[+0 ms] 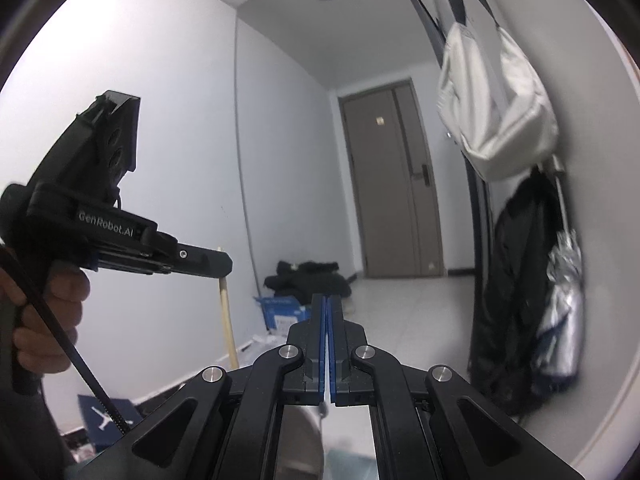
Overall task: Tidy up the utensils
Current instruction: 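Carry the spoon and chopstick up over the white utensil holder with both tools, then open the right tool over the holder while the left tool releases its chopstick, then lower the right tool to the chopsticks and grasp one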
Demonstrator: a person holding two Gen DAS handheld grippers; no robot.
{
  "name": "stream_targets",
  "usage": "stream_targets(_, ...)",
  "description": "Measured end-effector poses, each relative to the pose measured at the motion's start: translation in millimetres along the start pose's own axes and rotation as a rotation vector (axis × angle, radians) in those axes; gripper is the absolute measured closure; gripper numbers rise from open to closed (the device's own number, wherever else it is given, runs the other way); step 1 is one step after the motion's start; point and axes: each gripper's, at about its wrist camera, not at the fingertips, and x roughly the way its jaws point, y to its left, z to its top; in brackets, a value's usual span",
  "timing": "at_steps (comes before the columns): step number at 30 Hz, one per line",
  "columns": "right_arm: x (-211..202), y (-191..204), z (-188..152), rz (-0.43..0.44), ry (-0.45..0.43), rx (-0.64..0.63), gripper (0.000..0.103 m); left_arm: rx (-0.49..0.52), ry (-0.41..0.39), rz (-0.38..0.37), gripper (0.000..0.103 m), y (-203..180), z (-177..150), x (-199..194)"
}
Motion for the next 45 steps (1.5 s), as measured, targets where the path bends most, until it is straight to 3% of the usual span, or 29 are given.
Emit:
stream_targets(11,-35,10,-13,-0.039,0.125,0.029,0.098,0.024,0.091,0.003,0.098,-3,-14,1)
stream_targets(13,-41,16,-13,-0.039,0.137,0.029,0.089,0.022,0.099,0.006,0.087,-3,-15,-5)
stream_targets(15,-47,23,-13,-0.037,0.147,0.024,0.074,0.015,0.095,0.021,0.064,-2,-18,-11)
stream_targets(20,-60,42,-12,-0.021,0.159,0.007,0.066,-0.019,0.075,0.082,0.055,5,-30,-31)
stream_targets(22,-66,50,-11,-0.013,0.161,0.006,0.059,-0.040,0.060,0.096,0.048,9,-35,-40)
stream_targets(24,-71,57,-10,-0.012,0.162,0.006,0.053,-0.066,0.030,0.137,0.030,12,-43,-54)
stream_targets(27,-78,69,-9,0.001,0.166,0.006,0.044,-0.096,-0.008,0.169,0.020,16,-51,-66)
stream_targets(36,-89,105,-18,0.029,0.202,0.008,0.025,-0.186,-0.098,0.290,0.003,38,-87,-93)
stream_targets(45,-73,133,-43,0.063,0.316,-0.007,0.021,-0.267,-0.114,0.389,0.002,80,-130,-97)
